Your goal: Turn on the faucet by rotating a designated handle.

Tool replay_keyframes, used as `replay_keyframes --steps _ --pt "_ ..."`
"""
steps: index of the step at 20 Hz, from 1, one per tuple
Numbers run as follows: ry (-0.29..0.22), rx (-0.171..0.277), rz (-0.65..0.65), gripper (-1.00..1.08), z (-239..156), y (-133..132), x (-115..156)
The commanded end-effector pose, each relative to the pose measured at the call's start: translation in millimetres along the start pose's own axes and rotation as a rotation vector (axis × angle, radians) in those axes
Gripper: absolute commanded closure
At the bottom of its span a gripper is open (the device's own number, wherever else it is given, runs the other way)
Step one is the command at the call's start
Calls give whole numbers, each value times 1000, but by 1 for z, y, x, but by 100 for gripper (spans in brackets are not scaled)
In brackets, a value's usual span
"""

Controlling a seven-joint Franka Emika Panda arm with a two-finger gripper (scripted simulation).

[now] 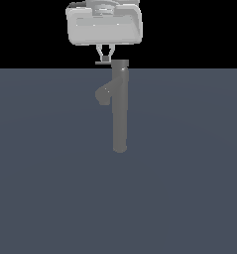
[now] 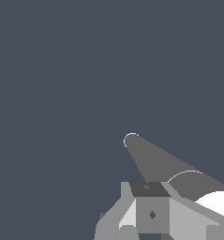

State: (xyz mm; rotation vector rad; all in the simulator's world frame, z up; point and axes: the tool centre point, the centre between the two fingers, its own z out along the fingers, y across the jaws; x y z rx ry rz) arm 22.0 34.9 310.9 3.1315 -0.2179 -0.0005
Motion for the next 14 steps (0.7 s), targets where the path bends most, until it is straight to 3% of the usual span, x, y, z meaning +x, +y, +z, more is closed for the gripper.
replay_keyframes --steps 1,14 --pt "1 1 6 108 5 -2 9" --pt "0 2 12 108 11 -5 18"
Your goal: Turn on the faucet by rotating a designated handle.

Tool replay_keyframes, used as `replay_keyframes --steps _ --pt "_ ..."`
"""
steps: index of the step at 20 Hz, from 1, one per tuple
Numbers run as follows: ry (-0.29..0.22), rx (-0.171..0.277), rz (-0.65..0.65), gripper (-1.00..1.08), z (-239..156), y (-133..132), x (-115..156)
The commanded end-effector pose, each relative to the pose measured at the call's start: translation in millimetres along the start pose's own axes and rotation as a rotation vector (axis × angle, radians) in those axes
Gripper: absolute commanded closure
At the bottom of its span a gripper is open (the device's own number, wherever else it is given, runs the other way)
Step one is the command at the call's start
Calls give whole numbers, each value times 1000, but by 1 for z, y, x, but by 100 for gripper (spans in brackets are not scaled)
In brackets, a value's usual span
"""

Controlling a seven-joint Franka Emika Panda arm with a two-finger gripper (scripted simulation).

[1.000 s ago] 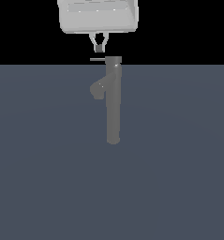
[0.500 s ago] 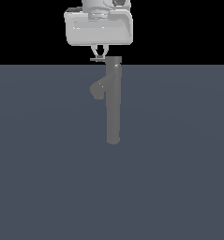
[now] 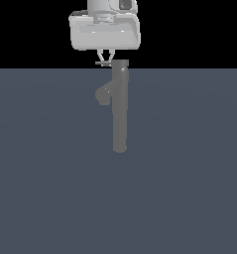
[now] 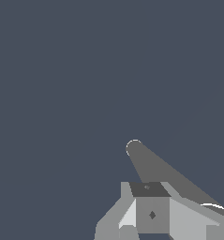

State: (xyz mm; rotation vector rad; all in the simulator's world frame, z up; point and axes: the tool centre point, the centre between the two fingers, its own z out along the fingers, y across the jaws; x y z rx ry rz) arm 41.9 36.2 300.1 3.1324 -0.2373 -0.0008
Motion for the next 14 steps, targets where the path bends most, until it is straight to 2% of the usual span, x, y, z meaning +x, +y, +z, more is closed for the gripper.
replay_keyframes --steps 1,12,14 --pt "0 0 0 108 0 -2 -5" --pt "0 0 0 108 -1 -12 -41" --pt "9 1 7 108 0 -7 -32"
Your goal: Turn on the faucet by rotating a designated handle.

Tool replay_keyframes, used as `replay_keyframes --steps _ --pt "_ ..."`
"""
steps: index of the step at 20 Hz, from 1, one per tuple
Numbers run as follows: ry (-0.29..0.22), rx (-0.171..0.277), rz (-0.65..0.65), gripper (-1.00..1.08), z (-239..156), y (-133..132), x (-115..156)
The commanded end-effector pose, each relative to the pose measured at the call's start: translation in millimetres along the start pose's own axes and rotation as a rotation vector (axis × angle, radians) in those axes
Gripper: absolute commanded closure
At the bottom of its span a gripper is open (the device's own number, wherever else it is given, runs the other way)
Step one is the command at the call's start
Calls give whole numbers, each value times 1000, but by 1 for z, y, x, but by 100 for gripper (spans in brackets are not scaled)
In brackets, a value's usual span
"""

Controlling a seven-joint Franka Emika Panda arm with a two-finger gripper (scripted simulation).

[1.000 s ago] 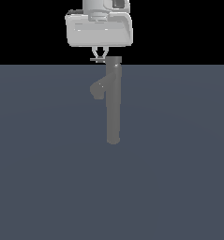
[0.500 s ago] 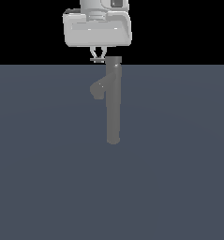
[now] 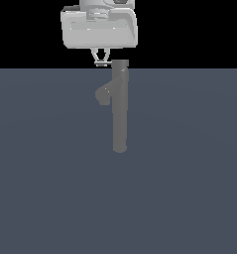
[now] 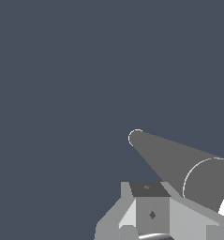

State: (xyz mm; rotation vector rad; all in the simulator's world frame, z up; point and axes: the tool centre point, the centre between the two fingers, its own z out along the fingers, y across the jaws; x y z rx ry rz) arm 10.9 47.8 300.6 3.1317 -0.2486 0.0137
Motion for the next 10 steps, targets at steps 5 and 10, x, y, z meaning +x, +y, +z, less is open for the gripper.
replay_keyframes --steps 5,10 --pt "-3 0 -2 108 0 5 -15" --pt "-5 0 -4 108 0 11 -31"
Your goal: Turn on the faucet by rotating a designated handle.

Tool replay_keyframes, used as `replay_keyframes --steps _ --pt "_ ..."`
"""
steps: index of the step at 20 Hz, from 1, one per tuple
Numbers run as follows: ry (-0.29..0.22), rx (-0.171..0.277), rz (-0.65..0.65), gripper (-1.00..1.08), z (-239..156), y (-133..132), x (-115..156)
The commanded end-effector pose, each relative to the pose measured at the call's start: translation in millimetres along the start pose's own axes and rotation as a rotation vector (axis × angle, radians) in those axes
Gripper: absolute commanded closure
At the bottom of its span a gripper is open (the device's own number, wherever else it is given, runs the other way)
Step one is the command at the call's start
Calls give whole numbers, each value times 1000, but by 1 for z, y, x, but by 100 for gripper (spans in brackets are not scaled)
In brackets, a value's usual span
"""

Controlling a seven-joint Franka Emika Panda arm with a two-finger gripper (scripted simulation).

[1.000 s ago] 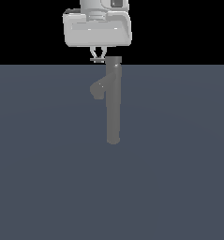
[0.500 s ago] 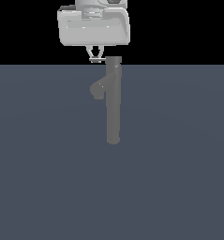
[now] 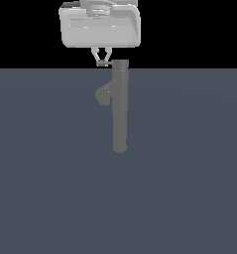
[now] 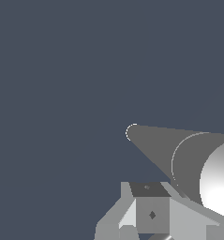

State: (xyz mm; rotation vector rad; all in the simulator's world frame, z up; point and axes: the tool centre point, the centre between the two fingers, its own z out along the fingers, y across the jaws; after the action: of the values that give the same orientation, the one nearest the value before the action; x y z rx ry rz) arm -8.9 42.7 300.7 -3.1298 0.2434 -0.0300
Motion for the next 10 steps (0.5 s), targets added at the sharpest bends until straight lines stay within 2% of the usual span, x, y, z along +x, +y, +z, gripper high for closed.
replay_keyframes --steps 1,6,7,8,10 --pt "-16 -3 -1 108 0 3 -16" --pt "-18 -4 -4 108 -1 8 -32" --pt "-18 -4 -4 108 -1 8 -32" --pt "-3 -1 4 108 0 11 -19" --pt "-6 -1 3 108 0 18 -24"
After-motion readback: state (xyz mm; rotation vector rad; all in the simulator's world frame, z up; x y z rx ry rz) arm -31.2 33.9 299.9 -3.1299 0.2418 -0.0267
